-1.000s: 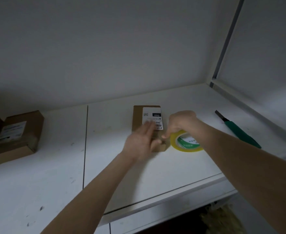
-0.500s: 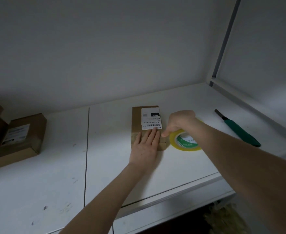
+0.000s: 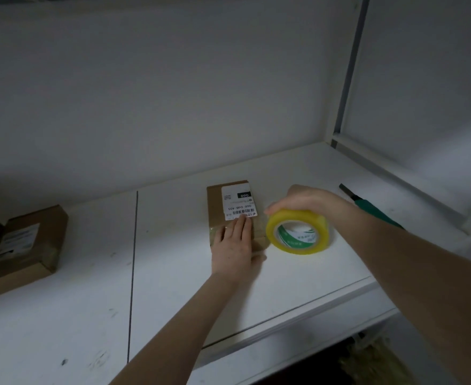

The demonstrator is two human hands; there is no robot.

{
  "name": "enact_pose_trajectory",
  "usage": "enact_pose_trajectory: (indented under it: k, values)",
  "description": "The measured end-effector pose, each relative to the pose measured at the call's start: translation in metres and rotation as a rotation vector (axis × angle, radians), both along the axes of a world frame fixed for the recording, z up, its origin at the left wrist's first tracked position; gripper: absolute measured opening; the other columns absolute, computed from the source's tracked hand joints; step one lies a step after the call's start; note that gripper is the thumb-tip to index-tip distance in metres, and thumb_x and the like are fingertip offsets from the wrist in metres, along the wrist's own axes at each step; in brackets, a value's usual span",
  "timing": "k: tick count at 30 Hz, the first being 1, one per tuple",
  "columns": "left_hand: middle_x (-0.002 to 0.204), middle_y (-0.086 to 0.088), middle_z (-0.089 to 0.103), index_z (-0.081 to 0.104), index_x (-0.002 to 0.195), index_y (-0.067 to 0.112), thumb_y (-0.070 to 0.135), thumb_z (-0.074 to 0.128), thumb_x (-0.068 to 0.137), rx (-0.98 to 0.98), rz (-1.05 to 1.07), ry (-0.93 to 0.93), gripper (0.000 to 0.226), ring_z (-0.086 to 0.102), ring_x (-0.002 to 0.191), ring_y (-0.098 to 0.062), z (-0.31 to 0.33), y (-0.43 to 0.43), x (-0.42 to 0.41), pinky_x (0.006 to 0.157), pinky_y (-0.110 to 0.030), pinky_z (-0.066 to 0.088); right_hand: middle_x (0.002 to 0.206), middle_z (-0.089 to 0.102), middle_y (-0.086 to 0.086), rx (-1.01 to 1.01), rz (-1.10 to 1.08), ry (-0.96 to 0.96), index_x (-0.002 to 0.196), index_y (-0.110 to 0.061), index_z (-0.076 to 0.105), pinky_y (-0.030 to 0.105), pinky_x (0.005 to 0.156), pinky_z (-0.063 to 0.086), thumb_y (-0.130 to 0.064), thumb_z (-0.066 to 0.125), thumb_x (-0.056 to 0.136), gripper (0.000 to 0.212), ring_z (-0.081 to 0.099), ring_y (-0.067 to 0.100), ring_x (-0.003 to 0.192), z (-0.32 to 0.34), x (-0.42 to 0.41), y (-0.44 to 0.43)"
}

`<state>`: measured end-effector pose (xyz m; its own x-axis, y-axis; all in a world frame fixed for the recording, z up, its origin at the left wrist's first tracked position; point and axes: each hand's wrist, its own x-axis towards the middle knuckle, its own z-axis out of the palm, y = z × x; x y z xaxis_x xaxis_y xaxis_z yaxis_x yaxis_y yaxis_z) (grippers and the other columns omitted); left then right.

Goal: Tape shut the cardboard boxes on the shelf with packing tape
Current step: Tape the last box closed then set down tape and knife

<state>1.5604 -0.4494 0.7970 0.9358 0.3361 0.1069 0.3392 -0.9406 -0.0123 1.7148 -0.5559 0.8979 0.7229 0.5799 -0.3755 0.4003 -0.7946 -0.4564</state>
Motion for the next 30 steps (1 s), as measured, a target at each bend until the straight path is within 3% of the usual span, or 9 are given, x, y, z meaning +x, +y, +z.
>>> enact_pose_trajectory:
  k: [3, 5, 8, 10, 12, 18, 22, 26, 30]
  values:
    - [0.133, -0.013, 0.057, 0.052, 0.133, 0.005, 0.049, 0.044, 0.080, 0.003, 0.009, -0.225, 0.069, 0.059, 0.114, -0.029, -0.002, 0.002, 0.001, 0.093, -0.043, 0.049, 0.082, 0.063, -0.001, 0.073, -0.038, 0.050, 0.091, -0.017, 0.063, 0.027, 0.065, 0.045, -0.060, 0.074, 0.072, 0.049, 0.059, 0.014, 0.074, 0.006, 0.003, -0.001]
    - [0.124, -0.011, 0.063, 0.053, 0.130, 0.008, 0.032, 0.048, 0.079, -0.010, 0.006, -0.391, 0.056, 0.064, 0.103, -0.029, -0.003, 0.009, 0.001, 0.083, -0.040, 0.054, 0.088, 0.070, 0.001, 0.144, -0.048, 0.120, 0.092, -0.018, 0.069, 0.028, 0.073, 0.051, -0.059, 0.076, 0.071, 0.046, 0.065, 0.016, 0.080, 0.016, 0.005, 0.002]
    - [0.127, -0.007, 0.061, 0.051, 0.133, 0.015, 0.015, 0.075, 0.071, -0.140, 0.075, -0.496, 0.067, 0.064, 0.101, -0.029, 0.003, 0.018, 0.003, 0.079, -0.039, 0.055, 0.087, 0.075, 0.000, 0.272, 0.004, 0.234, 0.091, -0.017, 0.072, 0.029, 0.080, 0.056, -0.049, 0.078, 0.075, 0.036, 0.070, 0.016, 0.082, 0.037, 0.004, 0.007]
    - [0.141, -0.001, 0.049, 0.047, 0.138, 0.020, 0.021, 0.075, 0.074, -0.326, 0.162, -0.541, 0.070, 0.059, 0.110, -0.025, 0.012, 0.018, 0.003, 0.079, -0.036, 0.052, 0.076, 0.074, -0.002, 0.415, 0.036, 0.367, 0.085, -0.015, 0.071, 0.024, 0.069, 0.058, -0.041, 0.073, 0.084, 0.026, 0.068, 0.012, 0.069, 0.056, 0.003, 0.008]
    - [0.142, 0.005, 0.041, 0.044, 0.140, 0.022, 0.024, 0.071, 0.077, -0.553, 0.264, -0.616, 0.069, 0.056, 0.110, -0.021, 0.024, 0.016, 0.005, 0.076, -0.034, 0.050, 0.067, 0.069, -0.002, 0.502, 0.058, 0.418, 0.079, -0.015, 0.071, 0.021, 0.055, 0.051, -0.044, 0.068, 0.087, 0.031, 0.059, 0.009, 0.055, 0.073, 0.003, 0.009]
    - [0.124, 0.004, 0.056, 0.054, 0.129, 0.020, 0.021, 0.071, 0.076, -0.773, 0.359, -0.757, 0.056, 0.059, 0.102, -0.019, 0.041, 0.013, 0.015, 0.074, -0.027, 0.044, 0.060, 0.065, -0.005, 0.393, 0.060, 0.060, 0.082, -0.023, 0.078, 0.034, 0.076, 0.052, -0.074, 0.065, 0.067, 0.055, 0.060, 0.016, 0.064, 0.100, 0.002, 0.025]
    - [0.105, 0.001, 0.062, 0.055, 0.109, 0.018, 0.029, 0.074, 0.071, -0.903, 0.465, -0.790, 0.044, 0.061, 0.091, -0.020, 0.045, 0.024, 0.018, 0.074, -0.033, 0.053, 0.062, 0.064, -0.010, 0.214, 0.133, -0.131, 0.077, -0.024, 0.073, 0.026, 0.063, 0.045, -0.073, 0.063, 0.072, 0.051, 0.058, 0.011, 0.064, 0.111, -0.006, 0.022]
    - [0.102, -0.001, 0.062, 0.053, 0.101, 0.023, 0.031, 0.073, 0.064, -0.963, 0.455, -0.792, 0.043, 0.061, 0.088, -0.020, 0.040, 0.026, 0.016, 0.074, -0.038, 0.055, 0.060, 0.067, -0.013, 0.227, 0.131, -0.051, 0.072, -0.027, 0.067, 0.020, 0.058, 0.043, -0.065, 0.062, 0.081, 0.039, 0.058, 0.002, 0.048, 0.099, -0.013, 0.021]
    - [0.092, -0.003, 0.065, 0.059, 0.099, 0.015, 0.023, 0.072, 0.062, -1.142, 0.457, -0.815, 0.040, 0.062, 0.076, -0.018, 0.036, 0.026, 0.016, 0.052, -0.024, 0.050, 0.076, 0.062, -0.006, 0.191, 0.063, -0.094, 0.074, -0.026, 0.060, 0.025, 0.057, 0.042, -0.067, 0.068, 0.074, 0.042, 0.057, 0.009, 0.067, 0.075, -0.018, 0.033]
